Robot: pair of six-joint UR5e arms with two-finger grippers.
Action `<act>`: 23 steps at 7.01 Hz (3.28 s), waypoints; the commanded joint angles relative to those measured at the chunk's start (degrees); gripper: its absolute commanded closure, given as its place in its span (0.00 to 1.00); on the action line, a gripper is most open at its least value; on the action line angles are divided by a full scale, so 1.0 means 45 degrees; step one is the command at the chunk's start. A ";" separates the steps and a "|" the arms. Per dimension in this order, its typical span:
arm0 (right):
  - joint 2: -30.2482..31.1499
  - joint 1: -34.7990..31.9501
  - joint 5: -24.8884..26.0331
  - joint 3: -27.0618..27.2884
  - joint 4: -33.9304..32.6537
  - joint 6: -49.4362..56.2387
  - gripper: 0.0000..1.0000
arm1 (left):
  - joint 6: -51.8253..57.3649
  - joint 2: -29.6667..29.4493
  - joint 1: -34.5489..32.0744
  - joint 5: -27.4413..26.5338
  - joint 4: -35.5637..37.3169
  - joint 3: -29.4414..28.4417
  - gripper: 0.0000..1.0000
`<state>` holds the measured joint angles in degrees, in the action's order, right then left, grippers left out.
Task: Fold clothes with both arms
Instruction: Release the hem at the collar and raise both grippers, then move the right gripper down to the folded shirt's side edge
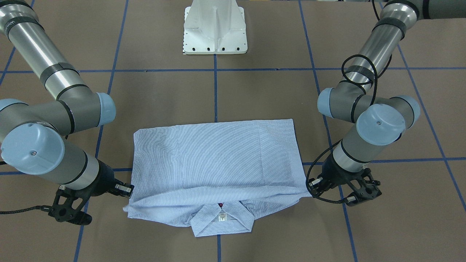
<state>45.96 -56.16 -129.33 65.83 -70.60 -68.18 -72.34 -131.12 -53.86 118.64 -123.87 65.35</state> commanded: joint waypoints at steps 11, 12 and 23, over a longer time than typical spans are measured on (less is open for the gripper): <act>0.4415 0.2519 0.0028 0.5040 -0.0132 -0.0005 0.02 | -0.0956 0.0642 -0.0159 0.0042 0.3659 0.4599 0.01; 0.4415 0.2713 0.0029 0.5021 -0.0132 0.0014 0.04 | -0.0956 0.0720 -0.0159 0.0042 0.3640 0.4599 0.01; 0.7627 0.2988 -0.0165 0.8799 -0.0191 0.0229 1.00 | -0.0975 0.1072 -0.0179 0.0003 0.3970 0.5262 0.03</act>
<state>75.08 -42.86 -129.05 99.73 -71.30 -67.09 -76.66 -126.30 -54.67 118.65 -106.74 88.54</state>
